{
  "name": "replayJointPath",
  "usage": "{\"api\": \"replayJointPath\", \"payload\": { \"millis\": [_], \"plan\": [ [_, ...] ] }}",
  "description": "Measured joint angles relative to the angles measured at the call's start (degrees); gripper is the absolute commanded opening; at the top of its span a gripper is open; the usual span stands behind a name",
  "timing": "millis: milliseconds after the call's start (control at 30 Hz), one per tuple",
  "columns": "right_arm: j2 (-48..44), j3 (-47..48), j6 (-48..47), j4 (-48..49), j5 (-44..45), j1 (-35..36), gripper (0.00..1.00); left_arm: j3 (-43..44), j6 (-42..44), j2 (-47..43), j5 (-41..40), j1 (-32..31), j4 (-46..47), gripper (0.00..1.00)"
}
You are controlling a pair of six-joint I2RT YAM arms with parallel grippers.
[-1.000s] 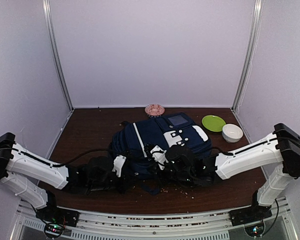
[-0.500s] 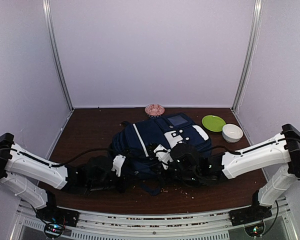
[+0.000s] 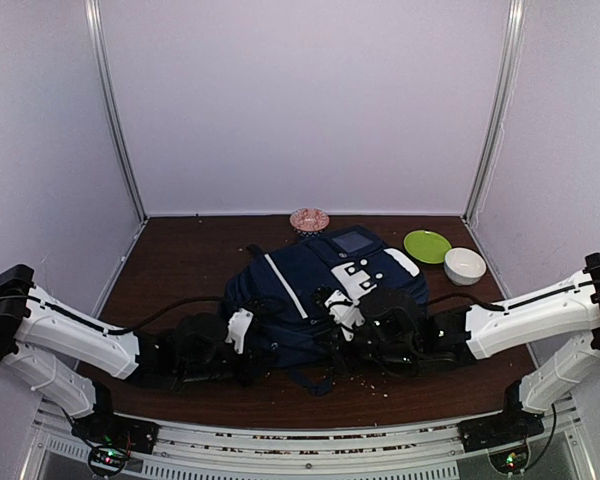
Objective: Pack the student bag
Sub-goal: Zip the student bag at the center of the board.
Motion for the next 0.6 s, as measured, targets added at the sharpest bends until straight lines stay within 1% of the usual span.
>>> {"api": "replayJointPath", "payload": {
  "millis": [233, 600],
  "plan": [
    [-1.0, -1.2, 0.6, -0.2, 0.0, 0.0, 0.0, 0.0, -0.1, 0.1, 0.0, 0.0, -0.3, 0.0],
    [-6.8, -5.8, 2.6, -0.7, 0.5, 0.0, 0.0, -0.5, -0.9, -2.1, -0.7, 0.0, -3.0, 0.0]
  ]
}}
